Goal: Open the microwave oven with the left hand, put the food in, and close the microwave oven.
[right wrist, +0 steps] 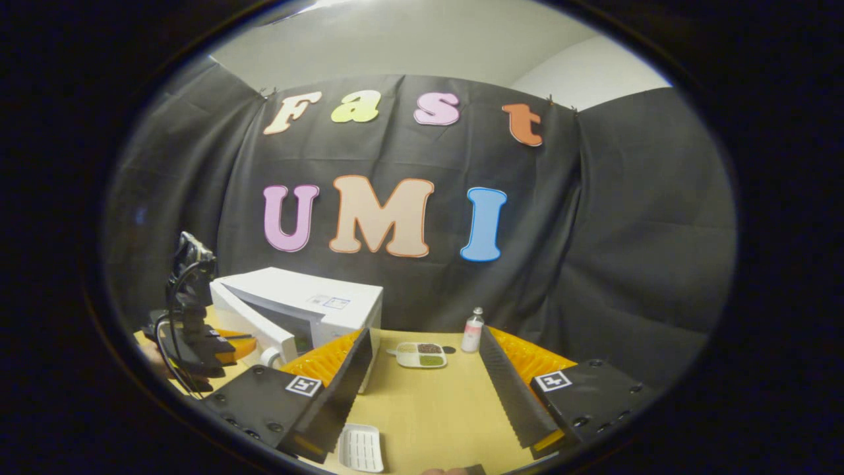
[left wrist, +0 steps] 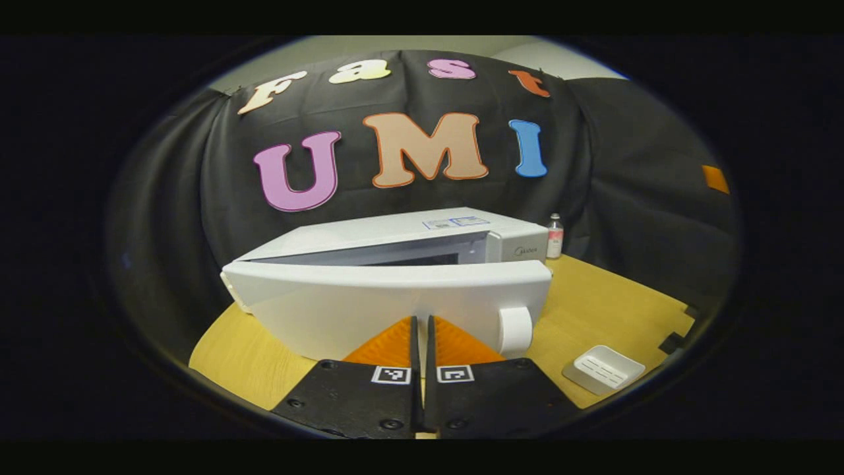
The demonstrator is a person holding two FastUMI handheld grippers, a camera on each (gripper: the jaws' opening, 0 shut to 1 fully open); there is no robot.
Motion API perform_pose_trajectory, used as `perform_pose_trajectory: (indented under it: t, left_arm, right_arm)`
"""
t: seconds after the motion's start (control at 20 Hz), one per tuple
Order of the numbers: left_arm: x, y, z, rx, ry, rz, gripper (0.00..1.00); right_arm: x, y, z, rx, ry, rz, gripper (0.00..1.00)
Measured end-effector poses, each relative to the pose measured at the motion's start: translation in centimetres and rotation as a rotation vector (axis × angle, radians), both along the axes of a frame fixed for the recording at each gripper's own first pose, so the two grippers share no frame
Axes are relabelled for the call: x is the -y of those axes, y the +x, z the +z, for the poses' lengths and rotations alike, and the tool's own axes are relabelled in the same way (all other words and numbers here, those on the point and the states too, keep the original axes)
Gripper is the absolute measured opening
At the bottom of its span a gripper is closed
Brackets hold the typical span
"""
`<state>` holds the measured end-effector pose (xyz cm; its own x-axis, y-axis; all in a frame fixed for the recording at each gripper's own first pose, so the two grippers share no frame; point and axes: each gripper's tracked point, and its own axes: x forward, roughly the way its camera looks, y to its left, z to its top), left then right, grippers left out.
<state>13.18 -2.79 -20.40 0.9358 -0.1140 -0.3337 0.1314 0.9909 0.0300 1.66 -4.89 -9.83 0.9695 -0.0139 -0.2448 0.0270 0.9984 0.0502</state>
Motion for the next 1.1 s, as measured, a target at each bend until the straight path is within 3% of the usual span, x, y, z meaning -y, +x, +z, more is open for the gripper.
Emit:
perform_pose_trajectory:
  t: [0.25, 0.3, 0.35, 0.4, 0.45, 0.5, 0.65, 0.7, 0.85, 0.9, 0.95, 1.05, 1.1]
  left_arm:
    - [0.9, 2.6, 0.1, 0.004, -0.004, -0.006, 0.0]
    - [1.0, 3.1, 0.0, -0.003, -0.005, -0.002, 0.0]
    - [1.1, 3.5, -0.1, -0.005, -0.011, 0.001, 0.0]
    - [1.3, 3.8, 0.0, -0.005, -0.016, 0.004, 0.0]
    - [1.4, 4.2, 0.0, -0.005, -0.017, 0.005, 0.0]
    - [1.6, 4.4, 0.1, -0.004, -0.016, 0.005, 0.0]
    - [2.1, 5.2, 0.5, 0.006, -0.012, -0.003, 0.01]
    - [2.2, 5.4, 0.5, 0.009, -0.012, -0.004, 0.01]
    - [2.3, 6.1, 0.6, 0.01, -0.012, 0.004, 0.01]
    - [2.2, 6.1, 0.4, 0.006, -0.024, 0.015, 0.0]
    - [2.4, 6.1, 0.6, 0.016, -0.039, 0.019, 0.0]
    - [2.5, 6.2, 0.5, 0.014, -0.041, 0.029, 0.0]
    - [2.4, 6.3, 0.8, 0.022, -0.041, 0.034, 0.01]
  right_arm:
    - [0.7, 0.3, -0.1, 0.004, -0.029, 0.015, 0.94]
    - [0.8, 0.5, -0.2, 0.003, -0.028, 0.016, 1.0]
    - [0.9, 0.6, -0.2, 0.003, -0.026, 0.016, 1.0]
    - [1.1, 0.6, -0.3, 0.001, -0.026, 0.014, 0.94]
    - [1.2, 0.7, -0.3, 0.0, -0.028, 0.014, 1.0]
    - [1.4, 0.7, -0.4, -0.003, -0.03, 0.013, 0.94]
    - [2.0, 1.0, -0.4, -0.003, -0.034, 0.007, 0.94]
    - [2.0, 1.0, -0.5, -0.004, -0.033, 0.007, 1.0]
    - [2.1, 1.1, -0.5, -0.005, -0.038, 0.007, 1.0]
    - [2.2, 1.1, -0.5, -0.006, -0.038, 0.007, 0.94]
    - [2.2, 1.2, -0.6, -0.008, -0.039, 0.008, 1.0]
    - [2.0, 1.3, -0.9, -0.013, -0.042, 0.015, 1.0]
    - [1.9, 1.3, -0.9, -0.013, -0.045, 0.019, 0.94]
